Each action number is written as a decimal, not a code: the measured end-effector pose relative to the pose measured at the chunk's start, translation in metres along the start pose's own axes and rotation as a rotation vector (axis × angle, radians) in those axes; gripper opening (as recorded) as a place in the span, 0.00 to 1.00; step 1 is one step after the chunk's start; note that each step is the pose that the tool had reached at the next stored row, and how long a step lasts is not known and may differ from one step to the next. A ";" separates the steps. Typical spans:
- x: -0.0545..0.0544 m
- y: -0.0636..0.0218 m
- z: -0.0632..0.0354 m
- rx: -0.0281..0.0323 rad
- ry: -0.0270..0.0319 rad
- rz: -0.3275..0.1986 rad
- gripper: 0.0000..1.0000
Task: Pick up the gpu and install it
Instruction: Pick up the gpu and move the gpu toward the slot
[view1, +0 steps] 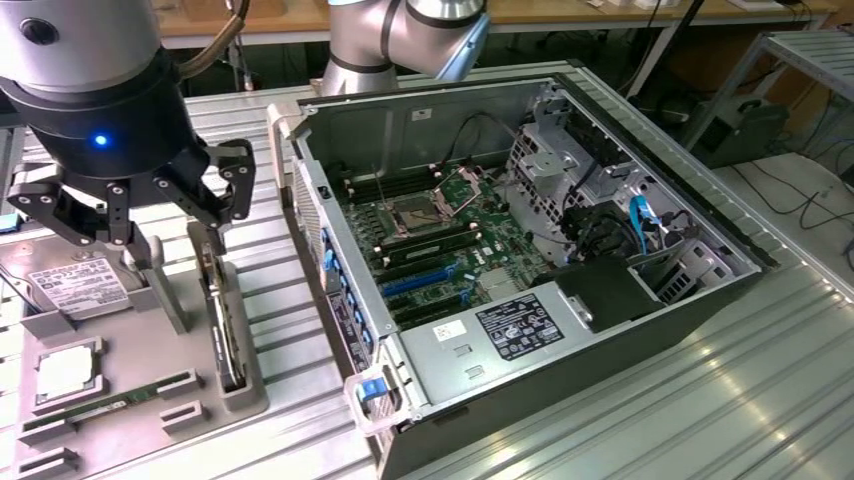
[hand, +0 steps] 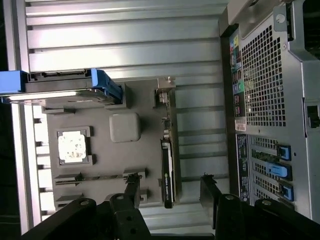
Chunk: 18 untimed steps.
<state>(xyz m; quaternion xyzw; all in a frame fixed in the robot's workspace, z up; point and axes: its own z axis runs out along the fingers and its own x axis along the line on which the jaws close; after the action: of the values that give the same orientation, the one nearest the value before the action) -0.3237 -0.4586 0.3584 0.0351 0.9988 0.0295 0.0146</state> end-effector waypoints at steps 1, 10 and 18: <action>0.000 -0.0004 0.0011 0.0000 -0.0002 0.000 0.60; -0.005 -0.0054 0.0093 -0.0006 0.0011 -0.020 0.60; -0.006 -0.0077 0.0238 -0.0017 0.0047 -0.071 0.60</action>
<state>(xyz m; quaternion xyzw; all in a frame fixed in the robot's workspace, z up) -0.3180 -0.4653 0.3344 -0.0003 0.9995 0.0299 0.0133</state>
